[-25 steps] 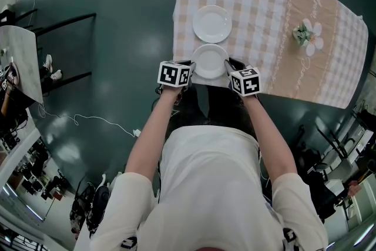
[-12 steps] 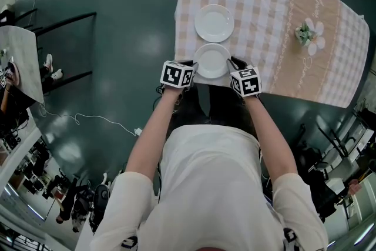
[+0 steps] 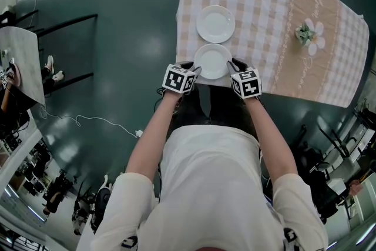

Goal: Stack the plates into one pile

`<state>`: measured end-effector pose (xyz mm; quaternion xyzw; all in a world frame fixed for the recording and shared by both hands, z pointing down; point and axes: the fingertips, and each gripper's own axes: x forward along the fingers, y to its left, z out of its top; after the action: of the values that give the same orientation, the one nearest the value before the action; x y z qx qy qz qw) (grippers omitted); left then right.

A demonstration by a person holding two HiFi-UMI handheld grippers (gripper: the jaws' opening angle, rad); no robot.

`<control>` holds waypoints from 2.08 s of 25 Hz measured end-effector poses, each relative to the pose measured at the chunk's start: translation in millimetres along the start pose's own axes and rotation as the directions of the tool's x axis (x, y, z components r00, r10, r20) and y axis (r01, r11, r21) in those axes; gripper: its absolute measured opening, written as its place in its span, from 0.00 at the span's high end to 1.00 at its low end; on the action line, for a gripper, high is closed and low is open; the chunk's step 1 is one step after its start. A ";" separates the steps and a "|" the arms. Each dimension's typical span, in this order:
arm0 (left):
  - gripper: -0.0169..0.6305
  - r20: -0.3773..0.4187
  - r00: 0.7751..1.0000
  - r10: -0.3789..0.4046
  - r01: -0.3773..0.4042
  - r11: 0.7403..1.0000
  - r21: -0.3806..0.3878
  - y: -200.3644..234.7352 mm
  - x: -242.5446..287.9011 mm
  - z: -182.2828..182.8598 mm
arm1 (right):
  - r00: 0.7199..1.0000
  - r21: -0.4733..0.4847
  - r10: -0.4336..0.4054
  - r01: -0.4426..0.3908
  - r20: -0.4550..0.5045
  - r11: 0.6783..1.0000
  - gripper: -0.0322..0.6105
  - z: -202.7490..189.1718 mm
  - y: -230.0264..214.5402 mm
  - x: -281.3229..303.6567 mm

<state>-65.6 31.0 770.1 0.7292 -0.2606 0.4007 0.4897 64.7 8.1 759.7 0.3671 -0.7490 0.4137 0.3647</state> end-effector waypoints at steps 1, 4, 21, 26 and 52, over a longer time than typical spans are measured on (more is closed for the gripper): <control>0.72 0.004 1.000 -0.005 0.005 1.000 0.003 -1.2 -0.1 0.8 | 1.000 0.002 -0.001 0.001 0.001 1.000 0.81 -0.1 0.3 -0.6; 0.71 0.003 1.000 -0.013 0.013 1.000 0.008 -3.9 0.3 1.1 | 1.000 0.009 -0.003 0.003 0.008 1.000 0.81 -1.1 1.1 -3.1; 0.68 0.069 0.998 -0.011 0.009 1.000 0.025 -5.4 -16.9 13.6 | 0.999 0.006 -0.026 0.025 0.044 1.000 0.81 8.0 -2.0 -20.3; 0.70 0.108 0.994 -0.012 0.008 0.999 0.040 -6.3 -24.8 25.6 | 0.998 0.008 -0.026 0.026 0.051 1.000 0.81 18.9 -3.4 -21.5; 0.70 0.151 0.988 -0.021 0.008 0.996 0.086 12.6 -28.2 96.4 | 0.994 0.093 -0.019 0.010 0.106 0.996 0.81 70.7 -31.7 -12.1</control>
<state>-58.9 -63.2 733.6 0.7797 -0.2744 0.3514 0.4397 80.1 -64.0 732.9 0.4107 -0.7449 0.4250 0.3096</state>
